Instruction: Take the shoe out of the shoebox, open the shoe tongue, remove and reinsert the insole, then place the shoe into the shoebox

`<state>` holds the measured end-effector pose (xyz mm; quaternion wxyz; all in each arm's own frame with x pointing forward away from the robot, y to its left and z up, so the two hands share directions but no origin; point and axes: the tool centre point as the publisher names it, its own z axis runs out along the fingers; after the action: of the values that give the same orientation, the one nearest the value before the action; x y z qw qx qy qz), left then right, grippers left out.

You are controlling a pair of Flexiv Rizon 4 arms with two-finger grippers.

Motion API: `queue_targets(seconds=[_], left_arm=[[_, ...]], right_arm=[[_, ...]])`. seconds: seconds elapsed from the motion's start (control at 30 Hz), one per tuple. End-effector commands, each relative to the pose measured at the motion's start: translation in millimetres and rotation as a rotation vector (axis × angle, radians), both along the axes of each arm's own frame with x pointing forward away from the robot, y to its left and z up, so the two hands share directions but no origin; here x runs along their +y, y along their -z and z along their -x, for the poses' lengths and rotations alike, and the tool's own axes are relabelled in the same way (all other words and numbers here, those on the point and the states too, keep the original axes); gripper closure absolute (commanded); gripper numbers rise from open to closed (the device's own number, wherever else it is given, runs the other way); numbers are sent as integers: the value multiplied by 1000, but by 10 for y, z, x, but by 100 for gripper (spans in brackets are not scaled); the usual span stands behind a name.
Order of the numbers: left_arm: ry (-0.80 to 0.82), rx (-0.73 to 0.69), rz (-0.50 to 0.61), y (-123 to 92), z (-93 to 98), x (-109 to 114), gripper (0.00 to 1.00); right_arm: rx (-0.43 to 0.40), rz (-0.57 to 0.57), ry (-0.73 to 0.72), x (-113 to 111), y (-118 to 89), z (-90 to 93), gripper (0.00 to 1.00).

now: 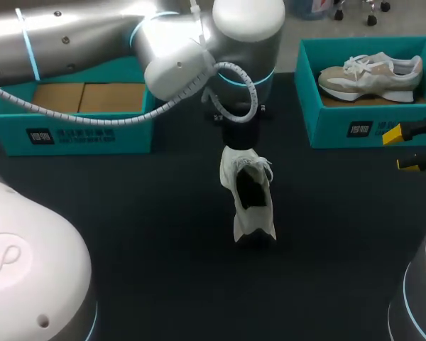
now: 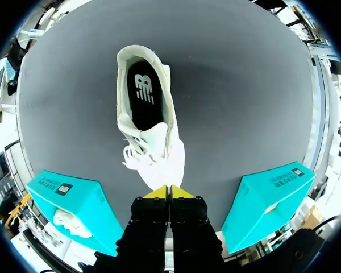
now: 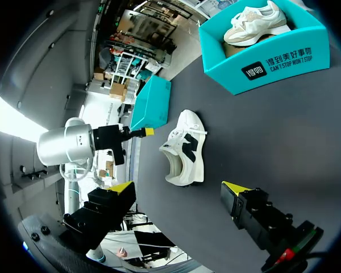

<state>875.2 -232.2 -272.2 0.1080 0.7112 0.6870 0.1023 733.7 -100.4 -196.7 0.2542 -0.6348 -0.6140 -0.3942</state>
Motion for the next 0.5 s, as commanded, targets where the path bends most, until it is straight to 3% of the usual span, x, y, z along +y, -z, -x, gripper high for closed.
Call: queue_targets(seconds=[0.03,0.5], left_arm=[[21,15,4,137,-1,-83,100],[59,97,-13,540,185,-124,100]], right_arm=[[1,4,2,3,-6,14,0],[1,4,2,3,-6,14,0]])
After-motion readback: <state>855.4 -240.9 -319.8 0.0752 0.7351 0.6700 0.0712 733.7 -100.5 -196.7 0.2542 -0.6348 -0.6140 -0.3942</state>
